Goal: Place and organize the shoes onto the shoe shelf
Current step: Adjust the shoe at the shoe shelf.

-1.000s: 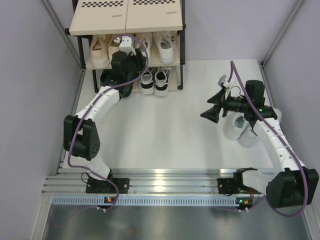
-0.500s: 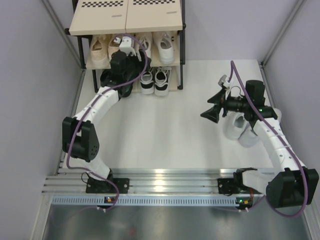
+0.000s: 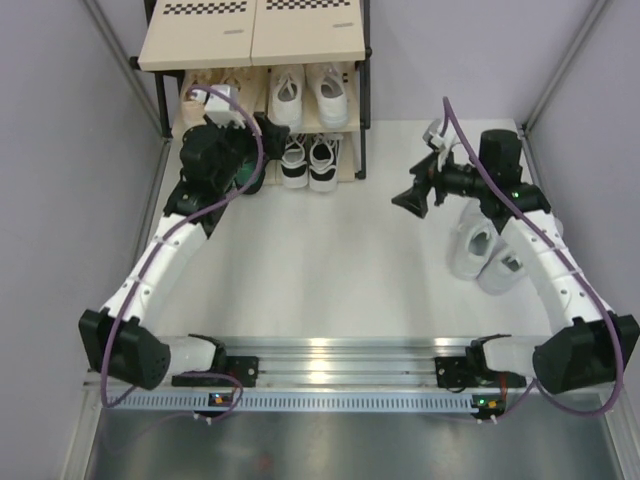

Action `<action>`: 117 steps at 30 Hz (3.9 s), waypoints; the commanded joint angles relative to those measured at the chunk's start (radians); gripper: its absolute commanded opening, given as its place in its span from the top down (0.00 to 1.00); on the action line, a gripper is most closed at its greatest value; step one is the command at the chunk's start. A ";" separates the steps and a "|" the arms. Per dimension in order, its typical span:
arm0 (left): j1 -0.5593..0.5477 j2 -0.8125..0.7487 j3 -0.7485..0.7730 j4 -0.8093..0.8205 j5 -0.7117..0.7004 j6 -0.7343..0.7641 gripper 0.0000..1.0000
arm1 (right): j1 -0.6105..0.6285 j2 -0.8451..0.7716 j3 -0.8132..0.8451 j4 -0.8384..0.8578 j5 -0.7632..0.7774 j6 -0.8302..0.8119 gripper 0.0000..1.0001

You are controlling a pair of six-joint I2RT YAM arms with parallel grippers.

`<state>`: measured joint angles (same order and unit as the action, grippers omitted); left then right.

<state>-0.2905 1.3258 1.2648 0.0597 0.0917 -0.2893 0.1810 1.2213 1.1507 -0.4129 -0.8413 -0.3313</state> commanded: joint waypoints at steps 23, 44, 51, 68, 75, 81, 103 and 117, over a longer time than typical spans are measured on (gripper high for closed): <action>-0.001 -1.099 -0.594 -0.580 -0.061 -0.215 0.05 | 0.468 0.667 0.733 0.404 1.088 0.252 0.10; -0.001 -1.217 -0.591 -0.649 -0.081 -0.264 0.05 | 0.428 0.800 0.776 0.490 1.087 0.281 0.38; -0.001 -1.217 -0.588 -0.649 -0.081 -0.260 0.04 | 0.428 0.784 0.767 0.477 1.012 0.304 0.61; -0.001 -1.232 -0.582 -0.652 -0.076 -0.269 0.04 | 0.482 0.762 0.793 0.389 0.940 0.417 0.80; -0.001 -1.249 -0.578 -0.663 -0.075 -0.274 0.04 | 0.515 0.751 0.793 0.378 0.943 0.428 0.81; -0.001 -1.251 -0.576 -0.664 -0.072 -0.280 0.04 | 0.537 0.751 0.810 0.362 0.938 0.436 0.81; -0.001 -1.257 -0.568 -0.670 -0.060 -0.294 0.04 | 0.552 0.620 0.730 0.352 1.042 0.292 0.27; -0.001 -1.116 -0.571 -0.653 0.066 -0.412 0.02 | 0.327 0.137 0.335 -0.087 0.380 -0.100 0.01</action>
<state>-0.2905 0.1394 0.6746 -0.6125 0.0742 -0.6495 0.6342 1.4799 1.5970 -0.3553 -0.2298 -0.3420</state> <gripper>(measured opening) 0.983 0.992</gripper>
